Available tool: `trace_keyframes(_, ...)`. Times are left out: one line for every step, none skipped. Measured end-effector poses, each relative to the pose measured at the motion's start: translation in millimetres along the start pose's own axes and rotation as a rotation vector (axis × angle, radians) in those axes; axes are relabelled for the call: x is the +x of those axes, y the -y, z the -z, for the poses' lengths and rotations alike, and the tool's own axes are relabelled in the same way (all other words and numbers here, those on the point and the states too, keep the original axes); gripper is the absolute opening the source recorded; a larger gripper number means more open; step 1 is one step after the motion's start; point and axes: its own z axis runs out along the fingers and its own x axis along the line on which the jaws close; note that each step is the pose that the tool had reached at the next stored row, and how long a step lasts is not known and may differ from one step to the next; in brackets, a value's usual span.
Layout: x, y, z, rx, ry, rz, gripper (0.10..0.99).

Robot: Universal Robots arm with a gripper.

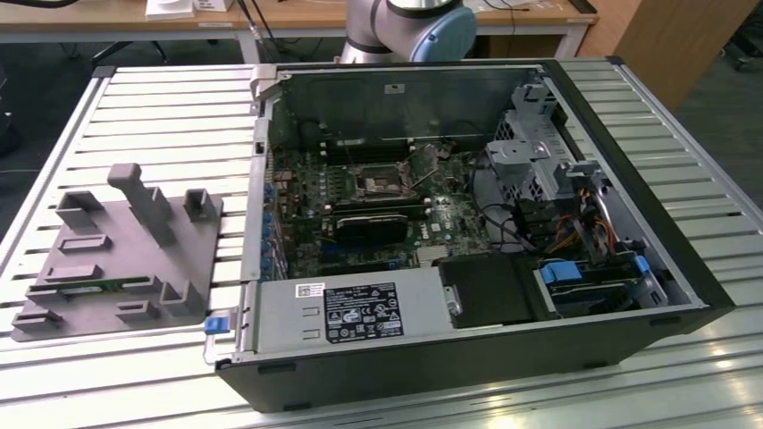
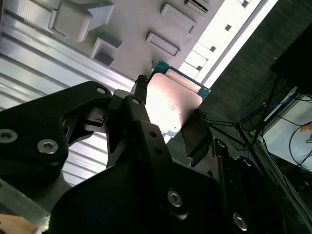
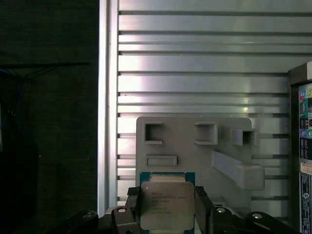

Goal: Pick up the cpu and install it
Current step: 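Pick up the cpu and move it towards the insertion slot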

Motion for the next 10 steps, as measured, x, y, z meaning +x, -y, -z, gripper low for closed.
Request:
trace_keyframes(0.0, 0.0, 0.2, 0.0, 0.0001, 0.0, 0.533)
trace_keyframes(0.0, 0.0, 0.5, 0.0, 0.0001, 0.0, 0.533)
trace_keyframes(0.0, -0.1, 0.9, 0.0, 0.0, 0.0, 0.533)
trace_keyframes(0.0, -0.2, 1.5, 0.0, -0.0001, 0.0, 0.533)
trace_keyframes(-0.1, -0.3, 2.1, 0.0, -0.0001, 0.0, 0.533)
trace_keyframes(0.0, -0.3, 2.6, 0.0, 0.0001, 0.0, 0.533)
trace_keyframes(0.0, -0.3, 3.1, 0.0, 0.0001, 0.0, 0.533)
trace_keyframes(0.0, -0.4, 3.7, 0.0, 0.0001, 0.0, 0.533)
trace_keyframes(0.0, -0.4, 4.3, 0.0, 0.0001, 0.0, 0.533)
trace_keyframes(-0.1, -0.4, 5.0, 0.0, 0.0001, 0.0, 0.533)
